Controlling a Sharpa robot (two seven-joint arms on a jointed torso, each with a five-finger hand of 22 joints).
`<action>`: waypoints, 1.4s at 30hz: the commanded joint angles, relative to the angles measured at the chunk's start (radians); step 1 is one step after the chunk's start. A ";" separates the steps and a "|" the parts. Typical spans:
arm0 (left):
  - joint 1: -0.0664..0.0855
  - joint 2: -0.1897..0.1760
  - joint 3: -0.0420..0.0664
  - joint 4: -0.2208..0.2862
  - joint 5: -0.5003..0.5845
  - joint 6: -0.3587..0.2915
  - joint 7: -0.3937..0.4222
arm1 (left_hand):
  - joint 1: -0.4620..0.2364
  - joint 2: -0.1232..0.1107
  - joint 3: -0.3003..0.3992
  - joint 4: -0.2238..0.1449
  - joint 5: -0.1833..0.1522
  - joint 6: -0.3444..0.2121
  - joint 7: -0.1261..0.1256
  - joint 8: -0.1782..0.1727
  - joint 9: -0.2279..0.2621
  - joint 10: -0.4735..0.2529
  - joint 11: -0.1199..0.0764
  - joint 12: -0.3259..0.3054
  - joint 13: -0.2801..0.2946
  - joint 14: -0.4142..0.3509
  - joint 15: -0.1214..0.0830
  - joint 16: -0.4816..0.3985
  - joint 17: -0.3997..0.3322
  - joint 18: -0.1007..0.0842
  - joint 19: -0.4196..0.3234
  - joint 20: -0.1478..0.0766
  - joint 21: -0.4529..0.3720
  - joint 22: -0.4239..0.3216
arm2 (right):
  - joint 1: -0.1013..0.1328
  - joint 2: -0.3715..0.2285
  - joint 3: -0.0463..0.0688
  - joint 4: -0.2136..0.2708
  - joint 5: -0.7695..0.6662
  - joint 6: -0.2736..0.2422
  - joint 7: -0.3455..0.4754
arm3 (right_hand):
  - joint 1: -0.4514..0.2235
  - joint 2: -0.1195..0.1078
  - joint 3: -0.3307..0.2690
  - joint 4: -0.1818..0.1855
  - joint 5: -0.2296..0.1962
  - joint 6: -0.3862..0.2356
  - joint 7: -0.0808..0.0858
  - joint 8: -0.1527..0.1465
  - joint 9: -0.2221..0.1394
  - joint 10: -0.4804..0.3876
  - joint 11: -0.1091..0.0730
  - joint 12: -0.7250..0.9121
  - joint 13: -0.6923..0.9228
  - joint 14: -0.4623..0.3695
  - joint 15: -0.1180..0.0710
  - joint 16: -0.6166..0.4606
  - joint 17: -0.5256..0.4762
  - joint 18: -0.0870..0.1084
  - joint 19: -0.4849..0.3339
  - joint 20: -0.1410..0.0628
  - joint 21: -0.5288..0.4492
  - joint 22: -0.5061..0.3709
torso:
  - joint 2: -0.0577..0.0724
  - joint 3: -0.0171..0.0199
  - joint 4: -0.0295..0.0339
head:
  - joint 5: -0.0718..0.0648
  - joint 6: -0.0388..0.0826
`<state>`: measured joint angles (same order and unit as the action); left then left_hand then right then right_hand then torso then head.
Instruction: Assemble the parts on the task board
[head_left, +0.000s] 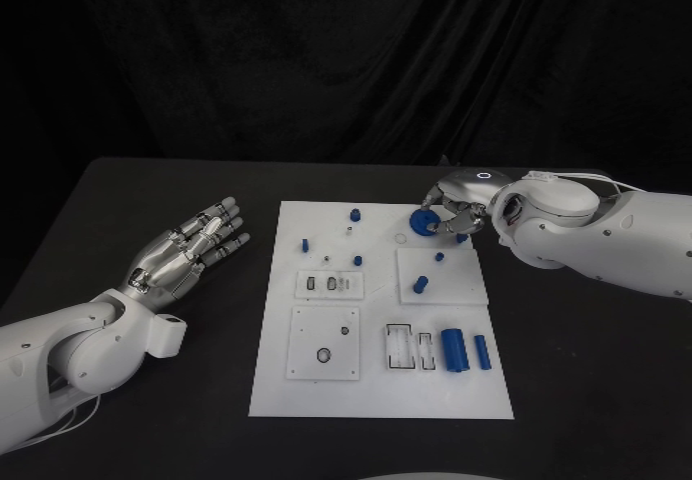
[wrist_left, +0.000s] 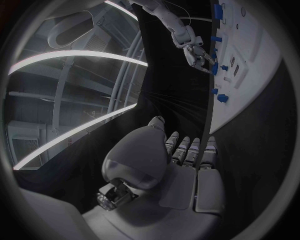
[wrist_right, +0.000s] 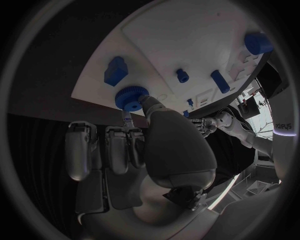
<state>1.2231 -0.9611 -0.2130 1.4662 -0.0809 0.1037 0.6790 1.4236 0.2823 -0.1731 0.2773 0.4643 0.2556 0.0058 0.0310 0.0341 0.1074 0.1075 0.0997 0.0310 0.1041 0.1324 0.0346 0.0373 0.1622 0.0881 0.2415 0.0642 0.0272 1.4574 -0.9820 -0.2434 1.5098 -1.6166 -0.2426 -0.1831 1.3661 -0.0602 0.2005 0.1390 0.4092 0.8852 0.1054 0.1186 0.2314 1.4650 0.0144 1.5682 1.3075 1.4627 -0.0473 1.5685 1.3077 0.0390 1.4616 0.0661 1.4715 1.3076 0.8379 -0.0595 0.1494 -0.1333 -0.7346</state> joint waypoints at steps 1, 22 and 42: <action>0.001 0.001 0.001 0.001 0.000 0.014 0.124 | 0.013 0.002 0.006 -0.003 0.008 -0.003 0.005 0.005 0.001 -0.005 -0.003 0.005 -0.001 -0.002 0.007 -0.001 0.001 0.019 -0.001 0.009 -0.002 0.000 | -0.010 -0.001 -0.005 -0.004 -0.010 -0.004 -0.003 | 0.010 0.000 0.008 -0.016 0.014 0.048 -0.017 0.051 0.072 0.106 -0.013 0.003 0.263 0.108 -0.006 0.002 0.263 -0.003 0.018 -0.008 -0.002 0.174 | 0.001 0.0011 0.0005 | -0.001 0.000; 0.001 0.000 0.001 0.000 0.000 0.015 0.120 | 0.020 0.003 0.011 -0.007 0.012 -0.003 0.006 0.005 0.001 -0.006 -0.003 0.006 -0.001 -0.002 0.009 -0.001 0.001 0.019 0.000 0.010 -0.002 0.000 | 0.028 -0.017 -0.004 0.105 -0.024 -0.054 0.008 | -0.004 0.012 0.023 -0.066 0.053 -0.017 -0.038 0.345 0.390 0.106 -0.028 0.003 0.263 0.108 -0.022 0.002 0.263 -0.007 0.032 -0.023 0.005 0.191 | 0.000 0.0005 -0.0002 | 0.003 0.004; 0.001 0.013 0.001 -0.007 0.000 0.020 0.119 | 0.021 0.003 0.012 -0.008 0.013 -0.003 0.006 0.005 0.001 -0.005 -0.003 0.007 -0.001 -0.001 0.009 0.000 0.002 0.019 0.000 0.010 -0.002 0.000 | 0.053 0.171 -0.004 0.067 -0.024 -0.003 0.064 | -0.025 0.008 0.032 -0.053 0.061 -0.054 -0.031 0.338 0.399 0.106 -0.024 0.003 0.263 0.108 -0.020 0.002 0.263 -0.010 0.040 -0.022 0.013 0.199 | 0.000 -0.0024 0.0067 | -0.003 0.001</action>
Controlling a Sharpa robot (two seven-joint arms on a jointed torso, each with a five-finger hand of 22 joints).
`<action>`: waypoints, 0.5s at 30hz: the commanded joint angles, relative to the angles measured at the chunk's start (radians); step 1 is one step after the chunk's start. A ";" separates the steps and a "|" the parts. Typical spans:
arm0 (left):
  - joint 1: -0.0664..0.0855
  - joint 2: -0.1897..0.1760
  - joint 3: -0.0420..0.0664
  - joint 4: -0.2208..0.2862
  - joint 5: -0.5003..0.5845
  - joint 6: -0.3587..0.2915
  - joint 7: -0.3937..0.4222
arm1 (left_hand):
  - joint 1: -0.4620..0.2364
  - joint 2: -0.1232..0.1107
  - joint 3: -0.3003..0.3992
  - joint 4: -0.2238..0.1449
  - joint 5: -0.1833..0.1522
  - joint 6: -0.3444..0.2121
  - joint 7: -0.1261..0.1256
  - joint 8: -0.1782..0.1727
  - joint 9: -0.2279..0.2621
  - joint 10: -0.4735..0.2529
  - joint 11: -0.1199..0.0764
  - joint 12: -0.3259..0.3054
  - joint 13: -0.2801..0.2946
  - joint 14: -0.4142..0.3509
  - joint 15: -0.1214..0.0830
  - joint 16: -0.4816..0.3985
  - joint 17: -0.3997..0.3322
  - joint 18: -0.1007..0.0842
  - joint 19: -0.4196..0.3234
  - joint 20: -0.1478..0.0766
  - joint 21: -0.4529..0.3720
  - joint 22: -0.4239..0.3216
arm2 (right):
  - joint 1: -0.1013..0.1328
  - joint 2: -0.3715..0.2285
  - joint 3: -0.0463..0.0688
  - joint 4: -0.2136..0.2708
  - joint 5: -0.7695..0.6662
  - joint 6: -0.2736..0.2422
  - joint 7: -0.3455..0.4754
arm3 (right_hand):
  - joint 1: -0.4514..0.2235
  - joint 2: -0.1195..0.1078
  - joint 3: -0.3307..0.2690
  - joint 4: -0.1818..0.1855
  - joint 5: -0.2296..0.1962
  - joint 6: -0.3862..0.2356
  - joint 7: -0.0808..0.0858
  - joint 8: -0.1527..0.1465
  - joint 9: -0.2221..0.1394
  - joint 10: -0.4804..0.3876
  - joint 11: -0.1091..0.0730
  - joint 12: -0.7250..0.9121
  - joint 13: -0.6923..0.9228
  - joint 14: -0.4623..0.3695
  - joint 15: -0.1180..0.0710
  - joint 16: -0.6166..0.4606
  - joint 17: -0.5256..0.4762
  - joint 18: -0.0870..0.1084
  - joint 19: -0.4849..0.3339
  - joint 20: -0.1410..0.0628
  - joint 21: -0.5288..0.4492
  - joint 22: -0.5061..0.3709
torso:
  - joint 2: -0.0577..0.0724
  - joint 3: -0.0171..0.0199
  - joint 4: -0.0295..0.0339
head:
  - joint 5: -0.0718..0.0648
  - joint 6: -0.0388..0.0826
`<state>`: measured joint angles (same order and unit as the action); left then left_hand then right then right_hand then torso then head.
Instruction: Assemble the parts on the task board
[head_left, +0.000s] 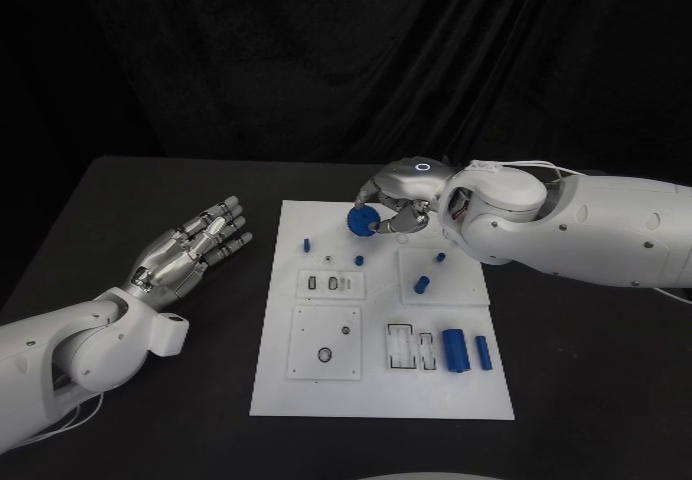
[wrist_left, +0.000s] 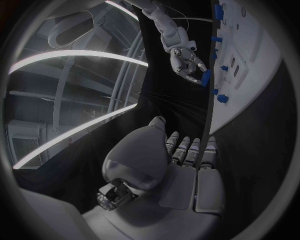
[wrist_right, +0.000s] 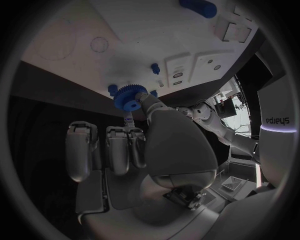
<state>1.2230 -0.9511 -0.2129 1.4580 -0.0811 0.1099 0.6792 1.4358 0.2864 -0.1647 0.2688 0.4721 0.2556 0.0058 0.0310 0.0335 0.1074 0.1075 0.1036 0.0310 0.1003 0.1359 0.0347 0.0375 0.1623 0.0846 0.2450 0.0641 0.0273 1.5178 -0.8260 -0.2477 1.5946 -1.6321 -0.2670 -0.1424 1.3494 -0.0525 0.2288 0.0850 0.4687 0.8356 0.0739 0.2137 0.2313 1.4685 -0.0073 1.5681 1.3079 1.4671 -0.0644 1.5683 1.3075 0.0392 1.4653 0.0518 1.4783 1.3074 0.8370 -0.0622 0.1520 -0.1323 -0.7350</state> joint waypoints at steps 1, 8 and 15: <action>0.001 0.004 0.001 0.001 0.000 0.014 0.119 | 0.009 -0.001 0.004 0.000 0.005 -0.003 0.006 0.005 0.001 -0.005 -0.003 0.003 -0.001 0.003 0.005 0.000 0.001 0.018 0.003 0.007 -0.002 0.000 | -0.009 0.019 0.001 -0.021 -0.008 0.023 0.024 | -0.009 0.000 0.004 0.001 0.001 -0.005 0.000 0.242 0.399 0.102 -0.002 0.003 0.263 0.104 -0.003 0.002 0.263 -0.010 0.036 -0.008 0.005 0.199 | 0.001 0.0003 0.0046 | -0.005 0.001; 0.001 0.007 0.001 0.001 0.000 0.016 0.118 | 0.011 -0.001 0.005 -0.001 0.006 -0.004 0.006 0.005 0.001 -0.006 -0.002 0.003 -0.001 0.002 0.006 -0.001 0.001 0.018 0.003 0.007 -0.002 0.000 | -0.027 0.073 0.001 -0.077 -0.008 0.052 0.027 | -0.011 -0.002 0.010 0.001 -0.007 -0.017 0.005 0.229 0.393 0.102 0.002 0.003 0.263 0.104 0.000 0.002 0.263 -0.009 0.033 -0.005 0.002 0.196 | 0.003 0.0028 -0.0019 | 0.001 0.001; 0.001 0.006 0.001 0.002 0.000 0.017 0.117 | 0.011 -0.001 0.005 -0.001 0.006 -0.004 0.006 0.005 0.001 -0.006 -0.002 0.003 -0.001 0.002 0.006 -0.001 0.001 0.018 0.003 0.007 -0.002 0.000 | -0.034 0.092 0.001 -0.104 -0.008 0.070 0.018 | -0.013 -0.005 0.020 0.000 -0.007 -0.029 0.012 0.206 0.382 0.102 0.007 0.003 0.263 0.104 0.005 0.002 0.263 -0.007 0.028 -0.001 -0.006 0.192 | 0.002 0.0034 0.0002 | -0.002 -0.002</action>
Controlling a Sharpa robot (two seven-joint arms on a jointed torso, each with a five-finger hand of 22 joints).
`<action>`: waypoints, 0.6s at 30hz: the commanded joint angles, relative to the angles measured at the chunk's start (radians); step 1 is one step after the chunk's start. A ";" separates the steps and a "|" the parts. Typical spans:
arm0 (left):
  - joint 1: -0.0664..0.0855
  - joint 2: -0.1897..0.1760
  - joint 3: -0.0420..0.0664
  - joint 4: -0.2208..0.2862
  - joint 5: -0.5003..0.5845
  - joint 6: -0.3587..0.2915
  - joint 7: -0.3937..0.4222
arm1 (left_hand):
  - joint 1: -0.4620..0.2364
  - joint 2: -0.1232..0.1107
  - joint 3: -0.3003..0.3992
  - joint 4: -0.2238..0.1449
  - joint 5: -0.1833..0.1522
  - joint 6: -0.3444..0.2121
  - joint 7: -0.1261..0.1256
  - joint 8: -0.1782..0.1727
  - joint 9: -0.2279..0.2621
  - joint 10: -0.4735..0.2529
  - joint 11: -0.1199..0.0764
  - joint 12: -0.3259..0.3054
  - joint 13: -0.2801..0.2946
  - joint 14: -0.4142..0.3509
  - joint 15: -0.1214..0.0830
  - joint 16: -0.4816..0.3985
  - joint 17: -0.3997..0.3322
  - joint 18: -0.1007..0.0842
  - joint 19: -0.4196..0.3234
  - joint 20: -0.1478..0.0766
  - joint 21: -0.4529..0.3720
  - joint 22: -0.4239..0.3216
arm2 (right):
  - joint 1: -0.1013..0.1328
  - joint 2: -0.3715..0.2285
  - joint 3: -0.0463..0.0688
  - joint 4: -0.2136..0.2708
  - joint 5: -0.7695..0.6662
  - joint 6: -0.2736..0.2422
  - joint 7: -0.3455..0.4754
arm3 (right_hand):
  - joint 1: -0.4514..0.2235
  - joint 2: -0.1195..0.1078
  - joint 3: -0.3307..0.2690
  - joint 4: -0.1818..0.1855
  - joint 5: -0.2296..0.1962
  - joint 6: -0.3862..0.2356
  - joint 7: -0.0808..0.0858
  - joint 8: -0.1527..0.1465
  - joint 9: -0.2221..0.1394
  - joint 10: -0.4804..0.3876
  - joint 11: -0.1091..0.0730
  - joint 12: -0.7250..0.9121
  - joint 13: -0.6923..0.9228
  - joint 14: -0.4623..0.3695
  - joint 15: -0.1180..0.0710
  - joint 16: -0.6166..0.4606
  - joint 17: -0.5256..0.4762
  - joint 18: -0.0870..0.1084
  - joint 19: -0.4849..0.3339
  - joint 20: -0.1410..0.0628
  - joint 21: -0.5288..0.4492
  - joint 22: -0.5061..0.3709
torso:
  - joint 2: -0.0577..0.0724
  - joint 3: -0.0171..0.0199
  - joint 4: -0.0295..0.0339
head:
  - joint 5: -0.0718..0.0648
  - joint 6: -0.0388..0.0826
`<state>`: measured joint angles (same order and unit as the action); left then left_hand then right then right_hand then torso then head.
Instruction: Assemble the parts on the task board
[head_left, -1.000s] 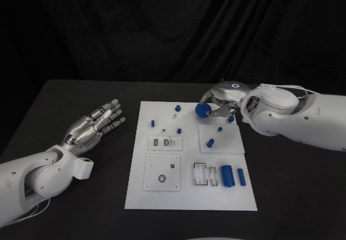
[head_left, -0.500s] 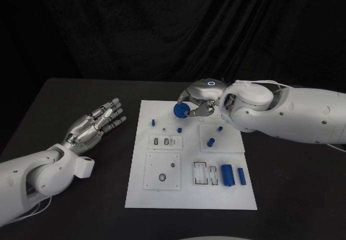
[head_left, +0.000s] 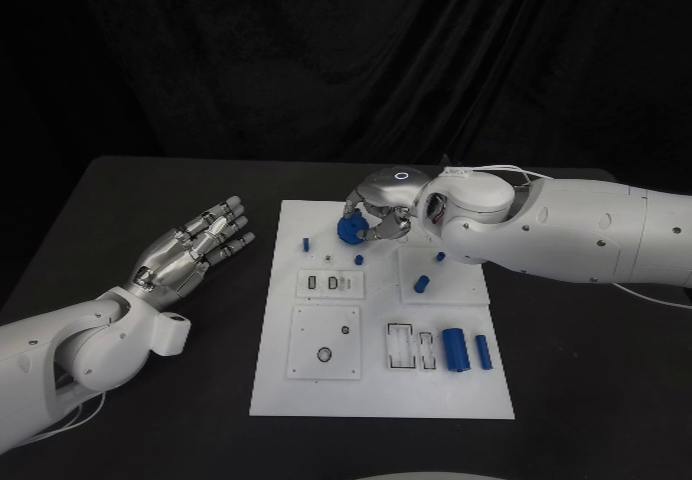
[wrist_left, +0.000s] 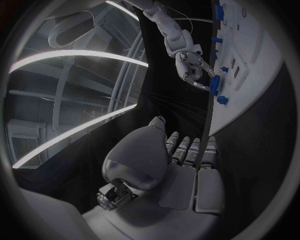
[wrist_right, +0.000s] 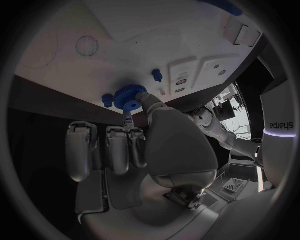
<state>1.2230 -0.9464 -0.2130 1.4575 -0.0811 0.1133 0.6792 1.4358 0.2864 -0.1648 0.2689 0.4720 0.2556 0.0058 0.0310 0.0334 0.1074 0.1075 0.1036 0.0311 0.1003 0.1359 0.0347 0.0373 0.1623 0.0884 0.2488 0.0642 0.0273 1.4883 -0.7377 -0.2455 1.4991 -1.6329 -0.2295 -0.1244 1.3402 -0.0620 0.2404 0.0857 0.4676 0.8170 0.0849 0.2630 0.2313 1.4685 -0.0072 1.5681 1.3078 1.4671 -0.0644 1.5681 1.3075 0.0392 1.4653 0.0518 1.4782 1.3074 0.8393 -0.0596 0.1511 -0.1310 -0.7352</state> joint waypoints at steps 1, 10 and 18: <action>0.001 0.002 0.001 0.002 0.000 0.013 0.116 | 0.011 -0.001 0.005 -0.001 0.006 -0.004 0.006 0.005 0.001 -0.006 -0.002 0.003 -0.001 0.002 0.006 -0.001 0.002 0.018 0.000 0.003 -0.002 0.000 | -0.005 0.005 -0.001 -0.011 -0.008 0.033 -0.001 | -0.003 0.004 0.010 -0.001 -0.006 -0.012 0.002 0.153 0.380 0.102 0.008 0.003 0.263 0.104 0.005 0.003 0.263 -0.007 0.027 -0.001 -0.007 0.192 | 0.000 0.0009 0.0015 | -0.004 -0.001; 0.001 0.003 0.001 0.001 0.000 0.015 0.115 | 0.011 -0.001 0.005 -0.001 0.006 -0.004 0.006 0.005 0.001 -0.006 -0.002 0.003 -0.001 0.002 0.006 -0.001 0.002 0.018 0.000 0.003 -0.002 0.000 | -0.007 0.011 -0.001 -0.021 -0.008 0.041 -0.005 | -0.011 -0.008 0.039 -0.003 -0.003 -0.028 0.014 0.077 0.331 0.102 0.018 0.003 0.263 0.104 0.013 0.003 0.263 -0.003 0.018 0.009 -0.021 0.185 | 0.000 0.0009 -0.0021 | -0.001 -0.002; 0.001 0.003 0.001 -0.001 0.000 0.017 0.113 | 0.013 -0.002 0.007 -0.002 0.007 -0.005 0.006 0.005 0.001 -0.006 -0.001 0.004 -0.001 0.003 0.007 0.000 0.002 0.018 0.000 0.004 -0.002 0.000 | -0.007 0.012 -0.001 -0.021 -0.008 0.050 -0.006 | -0.020 -0.028 0.085 -0.005 0.001 -0.114 0.020 -0.079 0.230 0.102 0.022 0.003 0.263 0.104 0.019 0.003 0.263 0.005 -0.002 0.015 -0.051 0.171 | -0.001 0.0009 -0.0029 | -0.001 -0.004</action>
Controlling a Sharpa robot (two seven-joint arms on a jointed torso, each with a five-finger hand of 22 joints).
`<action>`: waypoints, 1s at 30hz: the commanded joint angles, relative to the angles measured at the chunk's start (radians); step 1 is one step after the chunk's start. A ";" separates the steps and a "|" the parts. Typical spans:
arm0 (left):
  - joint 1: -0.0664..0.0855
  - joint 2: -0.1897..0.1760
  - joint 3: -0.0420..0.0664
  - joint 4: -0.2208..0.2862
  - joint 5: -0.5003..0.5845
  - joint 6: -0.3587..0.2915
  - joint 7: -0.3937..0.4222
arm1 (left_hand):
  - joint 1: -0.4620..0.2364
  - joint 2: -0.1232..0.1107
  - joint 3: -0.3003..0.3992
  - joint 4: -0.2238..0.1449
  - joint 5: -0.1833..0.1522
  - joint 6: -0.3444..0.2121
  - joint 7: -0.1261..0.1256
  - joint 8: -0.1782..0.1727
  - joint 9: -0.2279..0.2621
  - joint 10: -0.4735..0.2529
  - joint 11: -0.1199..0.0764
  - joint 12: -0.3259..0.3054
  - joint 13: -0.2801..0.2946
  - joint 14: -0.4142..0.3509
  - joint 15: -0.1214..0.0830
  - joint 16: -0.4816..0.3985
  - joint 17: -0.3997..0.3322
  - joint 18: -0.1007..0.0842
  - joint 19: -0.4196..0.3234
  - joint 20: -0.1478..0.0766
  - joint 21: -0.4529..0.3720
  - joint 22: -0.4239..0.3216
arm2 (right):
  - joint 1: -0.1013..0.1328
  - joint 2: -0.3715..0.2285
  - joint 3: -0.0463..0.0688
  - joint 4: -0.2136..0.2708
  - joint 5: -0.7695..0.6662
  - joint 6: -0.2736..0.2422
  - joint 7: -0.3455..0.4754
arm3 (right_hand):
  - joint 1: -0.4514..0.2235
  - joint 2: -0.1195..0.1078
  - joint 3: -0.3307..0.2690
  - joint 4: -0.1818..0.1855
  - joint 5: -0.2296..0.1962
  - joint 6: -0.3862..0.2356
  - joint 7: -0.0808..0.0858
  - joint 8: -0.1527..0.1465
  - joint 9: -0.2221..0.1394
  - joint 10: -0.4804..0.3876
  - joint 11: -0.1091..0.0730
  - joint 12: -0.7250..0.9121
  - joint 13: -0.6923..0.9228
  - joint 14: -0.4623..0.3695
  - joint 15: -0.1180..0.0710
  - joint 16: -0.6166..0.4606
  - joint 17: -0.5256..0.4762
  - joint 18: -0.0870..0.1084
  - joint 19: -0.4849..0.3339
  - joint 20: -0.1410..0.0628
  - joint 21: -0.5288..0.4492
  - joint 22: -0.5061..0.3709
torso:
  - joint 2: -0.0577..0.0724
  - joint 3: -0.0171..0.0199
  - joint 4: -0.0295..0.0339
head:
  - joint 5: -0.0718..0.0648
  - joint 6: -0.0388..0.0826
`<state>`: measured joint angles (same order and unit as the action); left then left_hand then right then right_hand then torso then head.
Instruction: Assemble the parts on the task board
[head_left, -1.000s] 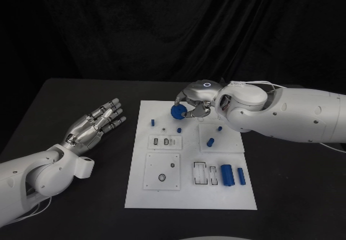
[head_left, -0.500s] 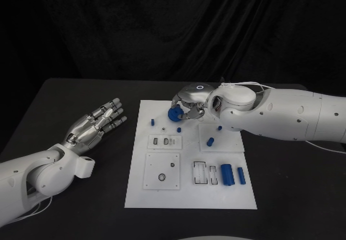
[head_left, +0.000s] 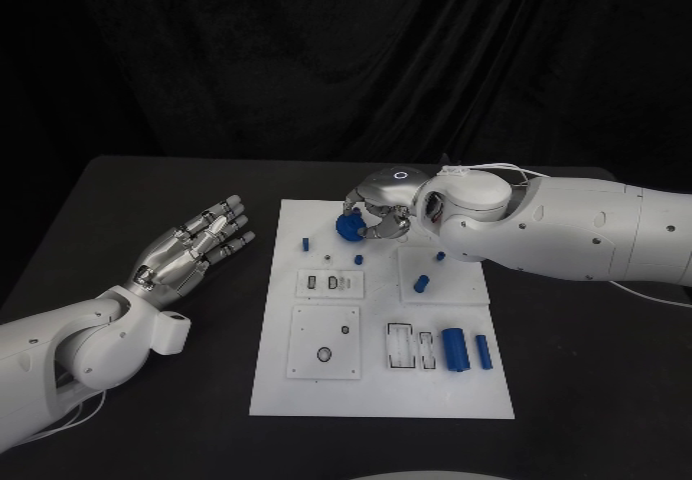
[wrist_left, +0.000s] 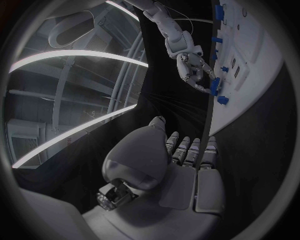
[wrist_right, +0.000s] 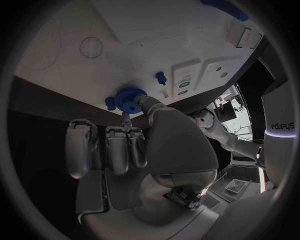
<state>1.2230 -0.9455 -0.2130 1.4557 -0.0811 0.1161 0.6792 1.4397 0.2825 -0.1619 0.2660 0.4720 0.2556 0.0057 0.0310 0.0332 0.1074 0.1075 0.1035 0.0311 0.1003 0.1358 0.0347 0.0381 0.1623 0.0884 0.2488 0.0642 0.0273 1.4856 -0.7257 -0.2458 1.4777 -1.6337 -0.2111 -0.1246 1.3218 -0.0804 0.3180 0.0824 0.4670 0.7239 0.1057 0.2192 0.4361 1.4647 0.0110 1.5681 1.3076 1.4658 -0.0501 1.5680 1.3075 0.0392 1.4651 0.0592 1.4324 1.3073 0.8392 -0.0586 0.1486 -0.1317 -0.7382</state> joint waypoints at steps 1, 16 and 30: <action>0.001 0.002 0.001 0.001 0.000 0.014 0.113 | 0.009 0.002 0.004 0.001 0.007 -0.005 0.006 0.005 0.001 -0.006 -0.001 0.004 -0.001 0.003 0.007 0.000 0.001 0.018 0.000 0.004 -0.002 0.000 | -0.004 0.000 -0.001 0.000 -0.007 0.033 -0.006 | -0.004 -0.013 0.012 -0.003 -0.002 -0.027 -0.002 -0.058 0.006 0.106 0.001 0.003 0.263 0.105 0.004 0.003 0.263 0.006 -0.003 0.006 -0.008 0.170 | -0.001 -0.0001 0.0000 | -0.001 -0.001; 0.000 0.005 0.001 -0.007 0.000 0.019 0.112 | 0.009 0.002 0.005 0.000 0.007 -0.006 0.006 0.004 0.001 -0.007 -0.001 0.003 -0.002 0.002 0.007 -0.001 0.001 0.018 -0.001 0.004 -0.002 0.000 | -0.005 -0.011 -0.001 0.007 -0.007 0.009 0.006 | -0.018 -0.009 -0.004 -0.011 -0.135 -0.250 -0.025 -0.166 -0.183 0.106 -0.014 0.003 0.263 0.102 -0.009 -0.004 0.257 0.015 -0.023 -0.004 -0.049 0.155 | -0.001 -0.0008 0.0008 | -0.001 -0.003; 0.000 -0.011 0.001 0.002 0.000 0.010 0.113 | 0.010 0.002 0.006 -0.001 0.008 -0.005 0.006 0.005 0.001 -0.007 -0.001 0.004 -0.001 0.003 0.008 0.000 0.001 0.018 0.000 0.005 -0.001 0.000 | 0.061 -0.193 0.000 0.150 0.027 -0.155 0.016 | -0.045 0.010 -0.051 0.032 -0.228 0.044 -0.009 -0.102 -0.134 0.106 -0.004 0.003 0.263 0.105 -0.002 0.003 0.263 0.001 0.015 0.000 -0.005 0.188 | -0.001 -0.0005 0.0004 | -0.005 0.003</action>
<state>1.2227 -0.9555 -0.2130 1.4536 -0.0812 0.1215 0.6793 1.4396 0.2825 -0.1620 0.2662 0.4757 0.2521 0.0093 0.0310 0.0330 0.1074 0.1075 0.1035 0.0311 0.1040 0.1395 0.0347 0.0376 0.1623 0.0883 0.2487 0.0642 0.0273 1.5354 -0.8925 -0.2461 1.6014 -1.6295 -0.2979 -0.1065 1.2902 -0.0697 0.2751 0.1108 0.2538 0.7553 0.0965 0.1115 0.3006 1.4650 0.0034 1.5681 1.3073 1.4659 -0.0504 1.5680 1.3074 0.0392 1.4600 0.0573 1.4214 1.3073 0.8383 -0.0591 0.1496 -0.1323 -0.7347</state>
